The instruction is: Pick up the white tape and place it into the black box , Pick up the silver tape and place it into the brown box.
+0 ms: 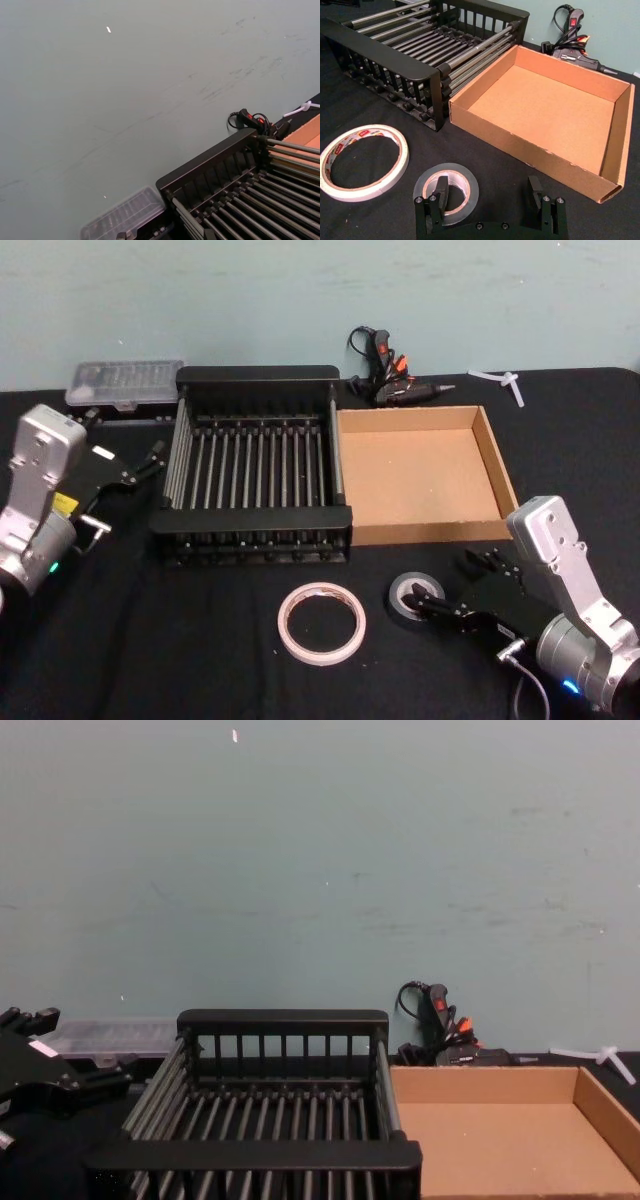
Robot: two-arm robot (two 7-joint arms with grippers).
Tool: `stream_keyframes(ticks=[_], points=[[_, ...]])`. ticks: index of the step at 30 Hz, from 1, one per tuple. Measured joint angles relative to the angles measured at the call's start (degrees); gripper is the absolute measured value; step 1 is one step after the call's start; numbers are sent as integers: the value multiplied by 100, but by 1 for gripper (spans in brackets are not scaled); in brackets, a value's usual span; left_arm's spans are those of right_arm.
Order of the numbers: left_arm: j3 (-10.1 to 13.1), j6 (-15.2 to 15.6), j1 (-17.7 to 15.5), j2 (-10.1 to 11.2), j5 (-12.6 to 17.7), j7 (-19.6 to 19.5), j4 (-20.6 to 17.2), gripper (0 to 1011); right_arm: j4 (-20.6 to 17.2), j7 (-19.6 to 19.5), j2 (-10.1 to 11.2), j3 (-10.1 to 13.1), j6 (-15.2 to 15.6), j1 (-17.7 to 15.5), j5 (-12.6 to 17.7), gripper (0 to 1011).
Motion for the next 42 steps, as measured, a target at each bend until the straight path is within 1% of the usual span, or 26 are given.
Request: stream_keyframes(ticks=[19, 30, 32, 34, 35, 36, 37, 39, 41, 42], points=[[0, 0, 0, 0, 0, 0, 0, 1001, 175, 184, -258, 105, 117, 57, -226, 1002], [0, 0, 0, 0, 0, 0, 0, 1001, 171, 178, -249, 102, 118, 55, -222, 993], [0, 0, 0, 0, 0, 0, 0, 1001, 170, 177, -247, 101, 117, 55, -221, 943], [0, 0, 0, 0, 0, 0, 0, 1001, 170, 174, -247, 99, 117, 54, -220, 915], [0, 0, 0, 0, 0, 0, 0, 1001, 169, 173, -246, 98, 117, 53, -219, 869], [0, 0, 0, 0, 0, 0, 0, 1001, 168, 172, -245, 98, 117, 53, -219, 861], [0, 0, 0, 0, 0, 0, 0, 1001, 168, 172, -245, 98, 116, 53, -218, 820], [0, 0, 0, 0, 0, 0, 0, 1001, 167, 171, -244, 97, 116, 53, -217, 801], [0, 0, 0, 0, 0, 0, 0, 1001, 165, 169, -243, 95, 115, 53, -215, 689], [0, 0, 0, 0, 0, -1, 0, 1001, 165, 169, -243, 94, 114, 53, -215, 677]])
